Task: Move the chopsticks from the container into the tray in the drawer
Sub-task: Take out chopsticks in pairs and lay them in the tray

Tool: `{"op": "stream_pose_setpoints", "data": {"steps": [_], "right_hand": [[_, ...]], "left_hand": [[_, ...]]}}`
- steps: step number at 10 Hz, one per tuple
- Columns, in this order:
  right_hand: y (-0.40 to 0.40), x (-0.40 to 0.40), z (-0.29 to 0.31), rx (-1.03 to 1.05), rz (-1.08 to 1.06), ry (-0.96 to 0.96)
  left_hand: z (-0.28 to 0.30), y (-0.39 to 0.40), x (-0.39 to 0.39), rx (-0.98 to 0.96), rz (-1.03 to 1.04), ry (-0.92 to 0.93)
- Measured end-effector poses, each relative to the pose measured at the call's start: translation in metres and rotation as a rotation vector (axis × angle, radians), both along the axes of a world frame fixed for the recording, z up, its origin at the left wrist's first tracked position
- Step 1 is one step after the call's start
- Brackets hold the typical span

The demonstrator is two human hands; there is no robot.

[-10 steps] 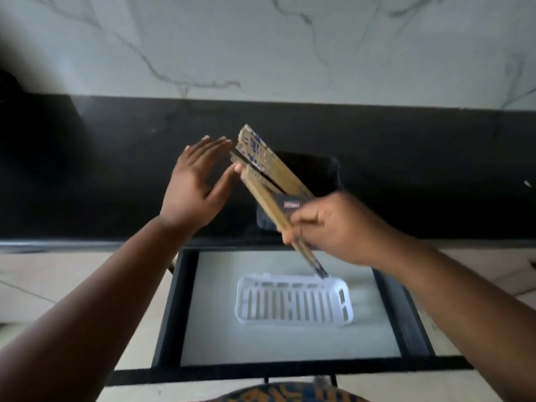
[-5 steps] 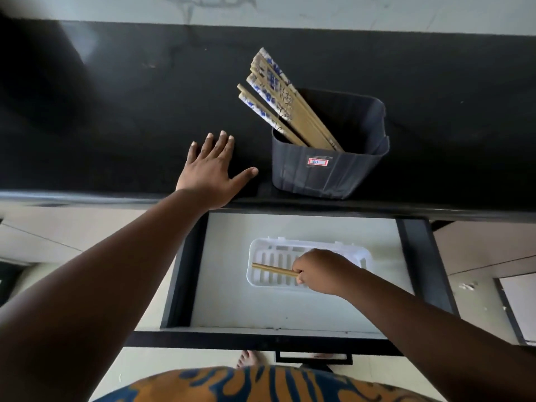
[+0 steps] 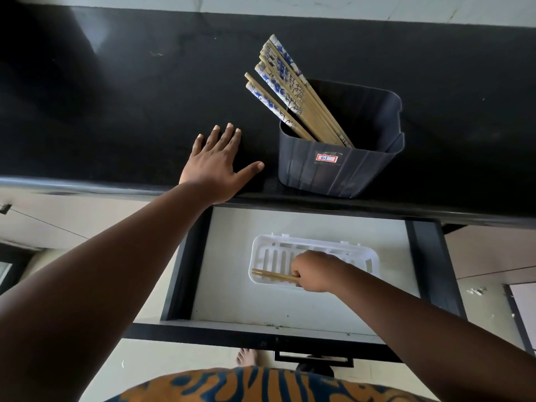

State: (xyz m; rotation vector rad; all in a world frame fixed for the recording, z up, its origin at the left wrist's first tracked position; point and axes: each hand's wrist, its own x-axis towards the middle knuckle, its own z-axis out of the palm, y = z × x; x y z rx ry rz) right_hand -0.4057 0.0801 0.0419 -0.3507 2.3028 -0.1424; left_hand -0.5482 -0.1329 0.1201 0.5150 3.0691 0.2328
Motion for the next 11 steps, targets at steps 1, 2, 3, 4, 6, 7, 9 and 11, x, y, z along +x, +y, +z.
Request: {"op": "stream_pose_setpoints", "data": {"steps": [1,2,3,4,6,7,9,11], "right_hand": [[0.002,-0.003,-0.002,-0.037,-0.034,-0.044],[0.005,-0.005,-0.004,-0.087,-0.066,-0.033],[0.008,-0.004,-0.01,-0.121,-0.093,0.007],[0.009,-0.002,-0.014,-0.126,-0.114,0.018],[0.01,0.002,-0.003,-0.13,-0.17,-0.001],[0.014,0.0,0.025,-0.181,-0.238,-0.01],[0.02,-0.014,0.134,-0.438,-0.289,0.085],[0.013,-0.051,0.226,-0.739,-0.487,0.575]], "left_hand": [[0.001,0.0,0.0,-0.003,0.003,-0.001],[0.001,0.0,0.0,-0.006,0.003,-0.003],[0.0,0.0,0.0,-0.002,0.004,-0.006],[0.0,0.0,0.0,-0.001,0.005,-0.001],[-0.002,-0.001,-0.001,-0.014,0.002,-0.008],[-0.002,0.0,-0.002,-0.042,-0.006,-0.025],[0.0,0.0,-0.001,-0.06,-0.008,-0.029],[0.001,0.001,0.0,-0.053,0.0,-0.035]]}}
